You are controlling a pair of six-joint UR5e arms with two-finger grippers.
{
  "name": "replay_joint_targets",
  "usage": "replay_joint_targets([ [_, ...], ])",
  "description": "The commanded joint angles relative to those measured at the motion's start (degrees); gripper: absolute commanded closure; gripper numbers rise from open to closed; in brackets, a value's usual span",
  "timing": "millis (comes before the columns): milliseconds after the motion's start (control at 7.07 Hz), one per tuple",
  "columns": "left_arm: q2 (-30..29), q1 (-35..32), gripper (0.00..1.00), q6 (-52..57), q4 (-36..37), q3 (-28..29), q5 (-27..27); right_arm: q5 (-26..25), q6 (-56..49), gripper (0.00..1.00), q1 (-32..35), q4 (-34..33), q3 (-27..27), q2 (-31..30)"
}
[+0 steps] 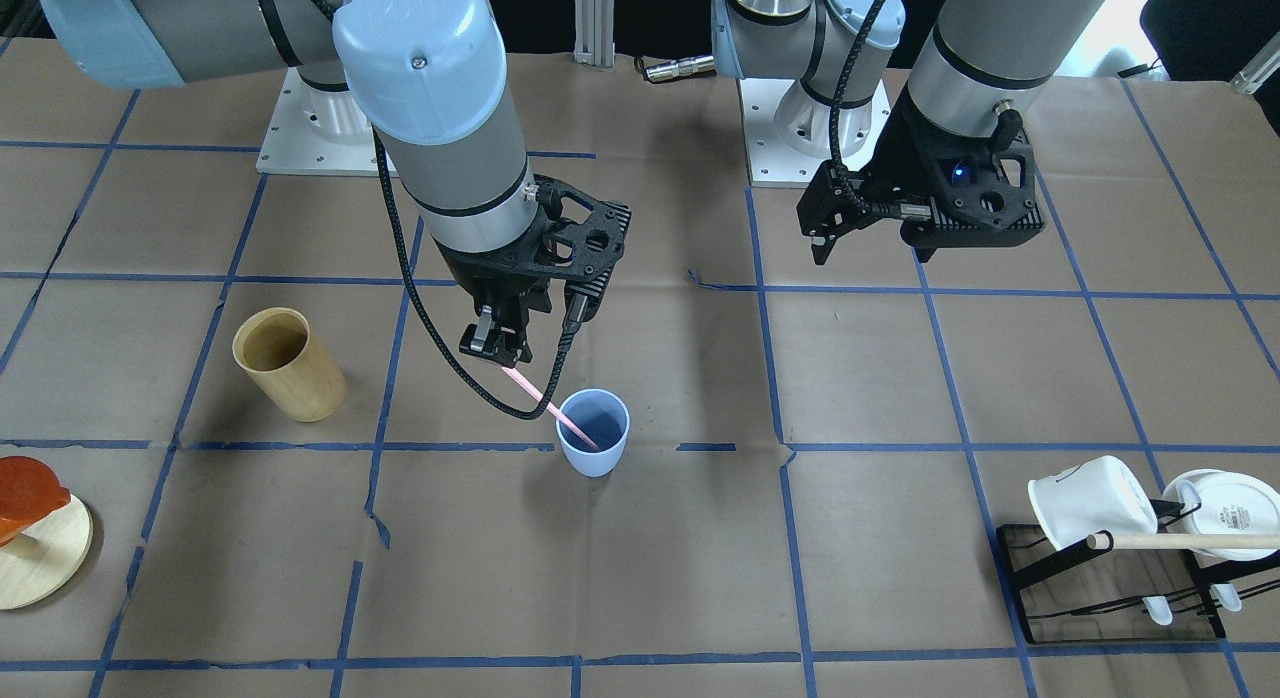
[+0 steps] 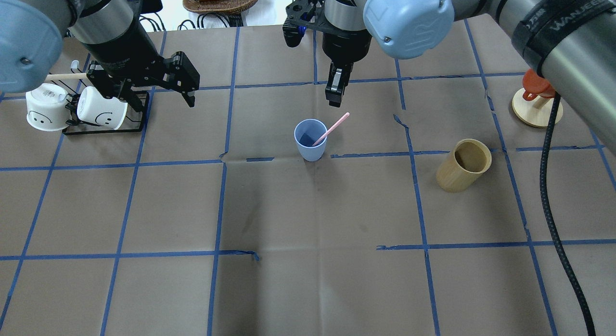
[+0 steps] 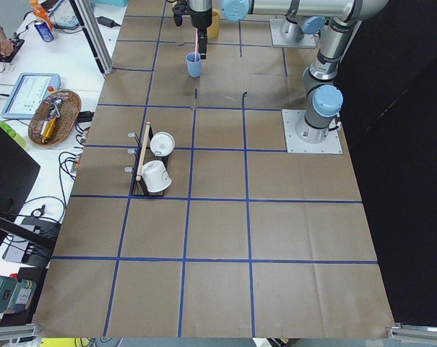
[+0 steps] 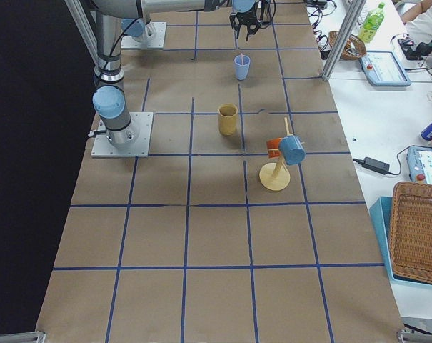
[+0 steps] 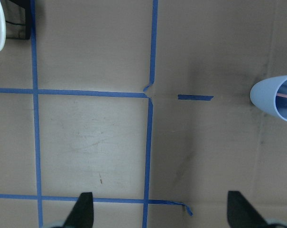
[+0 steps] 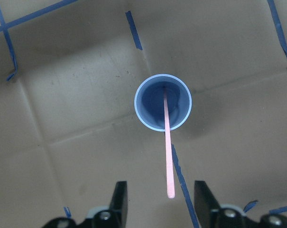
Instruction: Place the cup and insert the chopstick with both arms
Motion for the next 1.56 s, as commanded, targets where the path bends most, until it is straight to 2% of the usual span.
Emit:
replay_joint_targets([
  [0, 0.0, 0.0, 0.00, 0.0, 0.0, 0.0, 0.0, 0.1, 0.1, 0.00, -0.1, 0.0, -0.4, -0.1],
  [283, 0.0, 0.0, 0.00, 0.0, 0.0, -0.1, 0.1, 0.3, -0.5, 0.00, -0.9, 0.5, -3.1, -0.3],
  [707, 0.0, 0.0, 0.00, 0.0, 0.0, -0.1, 0.1, 0.2, 0.3, 0.00, -13.8, 3.9, -0.8, -7.3],
  [848, 0.0, 0.0, 0.00, 0.0, 0.0, -0.1, 0.1, 0.2, 4.6, 0.01, -16.9, 3.4, -0.3, -8.8],
  [990, 0.0, 0.0, 0.00, 0.0, 0.0, -0.1, 0.1, -1.2, 15.6, 0.01, -18.0, 3.0, 1.1, -10.5],
  [1131, 0.0, 0.0, 0.00, 0.0, 0.0, -0.1, 0.1, -1.3, 26.9, 0.01, -18.4, 2.8, 5.2, -13.2],
  [1414, 0.0, 0.0, 0.00, 0.0, 0.0, -0.1, 0.1, -3.1, 50.2, 0.00, -18.4, -3.2, 14.7, -18.5],
])
